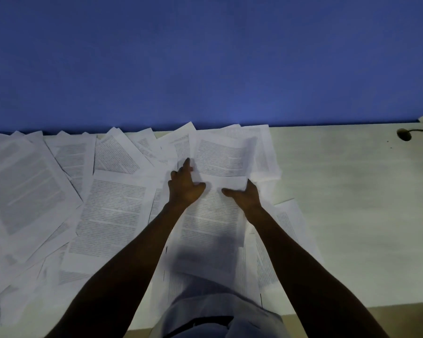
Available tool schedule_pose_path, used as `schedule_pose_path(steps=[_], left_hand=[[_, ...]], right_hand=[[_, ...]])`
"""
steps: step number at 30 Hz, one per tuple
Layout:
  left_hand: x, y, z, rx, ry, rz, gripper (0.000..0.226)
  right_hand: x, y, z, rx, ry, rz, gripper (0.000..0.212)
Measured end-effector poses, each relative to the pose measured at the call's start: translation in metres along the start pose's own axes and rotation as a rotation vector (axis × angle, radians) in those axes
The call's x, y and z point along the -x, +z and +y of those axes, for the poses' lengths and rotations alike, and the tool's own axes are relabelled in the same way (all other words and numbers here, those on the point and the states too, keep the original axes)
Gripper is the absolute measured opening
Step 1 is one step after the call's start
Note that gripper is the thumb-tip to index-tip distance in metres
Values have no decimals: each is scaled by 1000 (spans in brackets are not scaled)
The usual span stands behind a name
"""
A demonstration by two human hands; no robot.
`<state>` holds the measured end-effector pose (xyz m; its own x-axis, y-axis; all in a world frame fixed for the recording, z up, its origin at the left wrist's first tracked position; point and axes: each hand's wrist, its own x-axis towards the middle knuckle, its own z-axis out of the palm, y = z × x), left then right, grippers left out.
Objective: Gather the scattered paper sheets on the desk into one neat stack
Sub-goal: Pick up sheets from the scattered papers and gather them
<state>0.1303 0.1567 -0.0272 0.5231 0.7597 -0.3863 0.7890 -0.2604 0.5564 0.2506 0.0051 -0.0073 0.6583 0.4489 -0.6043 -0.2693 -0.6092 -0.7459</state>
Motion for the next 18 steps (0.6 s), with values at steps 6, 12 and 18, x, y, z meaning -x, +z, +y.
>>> schedule_pose_path(steps=[6, 12, 18], left_hand=[[13, -24, -2, 450, -128, 76, 77], [47, -40, 23, 759, -212, -229, 43], [68, -36, 51, 440, -10, -455, 28]], right_hand=[[-8, -19, 4, -259, 89, -8, 48], [21, -67, 41, -487, 162, -8, 55], [45, -59, 45, -454, 238, 278, 74]])
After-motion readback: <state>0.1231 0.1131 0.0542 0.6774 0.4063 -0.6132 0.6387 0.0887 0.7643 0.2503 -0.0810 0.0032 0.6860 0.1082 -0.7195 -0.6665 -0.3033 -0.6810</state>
